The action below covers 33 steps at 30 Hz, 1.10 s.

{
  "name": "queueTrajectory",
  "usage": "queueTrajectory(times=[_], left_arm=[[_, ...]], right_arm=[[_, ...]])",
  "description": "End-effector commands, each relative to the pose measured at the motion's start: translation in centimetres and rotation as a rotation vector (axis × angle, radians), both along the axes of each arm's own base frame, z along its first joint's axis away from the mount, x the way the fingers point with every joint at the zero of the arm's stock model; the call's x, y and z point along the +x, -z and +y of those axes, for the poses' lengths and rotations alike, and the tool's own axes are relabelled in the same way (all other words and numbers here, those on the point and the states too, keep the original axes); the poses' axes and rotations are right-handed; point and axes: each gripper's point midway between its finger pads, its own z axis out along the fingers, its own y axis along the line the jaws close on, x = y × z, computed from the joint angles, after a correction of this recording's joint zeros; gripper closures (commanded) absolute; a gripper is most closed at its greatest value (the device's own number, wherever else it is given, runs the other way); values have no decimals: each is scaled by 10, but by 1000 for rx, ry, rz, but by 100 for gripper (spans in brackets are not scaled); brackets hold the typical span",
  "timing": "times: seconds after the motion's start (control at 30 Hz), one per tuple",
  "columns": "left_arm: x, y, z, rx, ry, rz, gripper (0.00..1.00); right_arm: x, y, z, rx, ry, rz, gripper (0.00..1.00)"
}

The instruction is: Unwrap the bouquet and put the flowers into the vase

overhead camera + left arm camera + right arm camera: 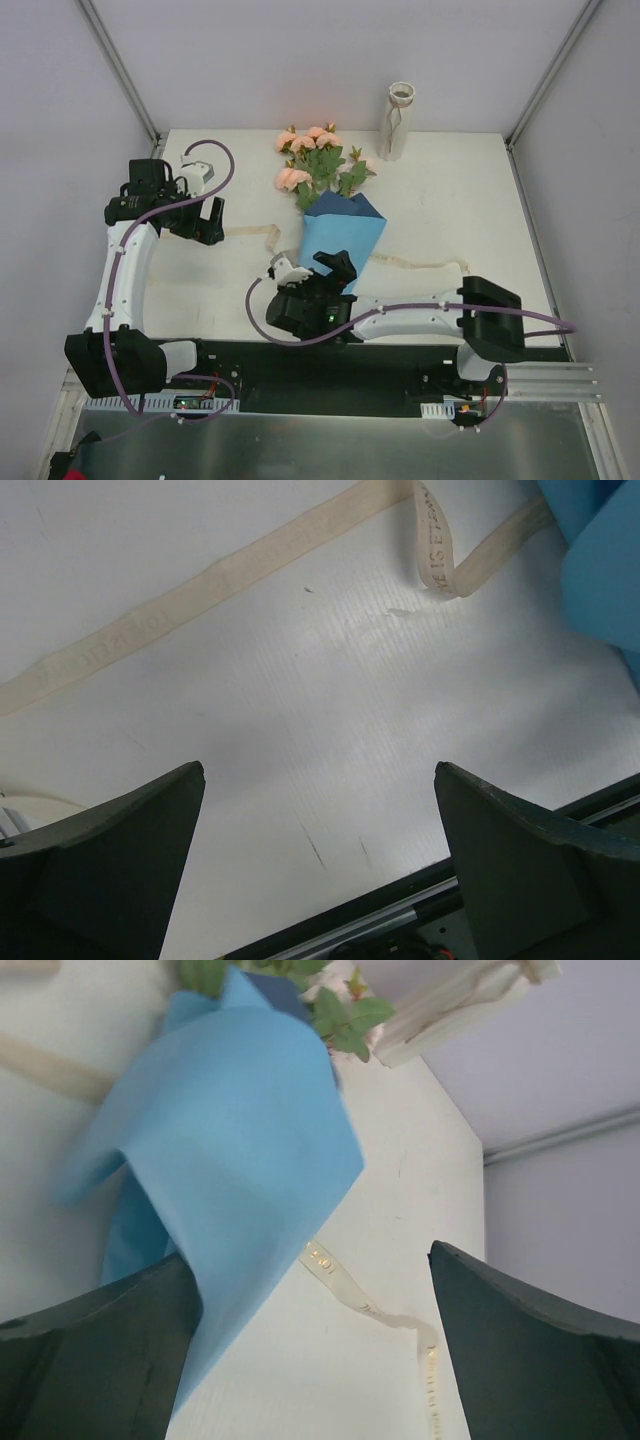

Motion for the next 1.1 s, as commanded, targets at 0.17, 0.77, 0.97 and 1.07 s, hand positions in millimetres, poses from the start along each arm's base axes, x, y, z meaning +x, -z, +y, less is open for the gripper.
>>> queueTrajectory(times=[0.17, 0.77, 0.97, 1.07], left_arm=[[2, -28, 1, 17, 8, -68, 1], [2, -27, -35, 19, 131, -27, 1], [9, -1, -73, 17, 253, 75, 1], [16, 17, -96, 4, 308, 149, 1]], right_arm=[[2, -98, -115, 516, 354, -208, 4], [-19, -113, -292, 979, 732, -180, 4], [-25, -116, -306, 969, 751, -155, 4], [-24, -122, -302, 944, 764, -139, 4]])
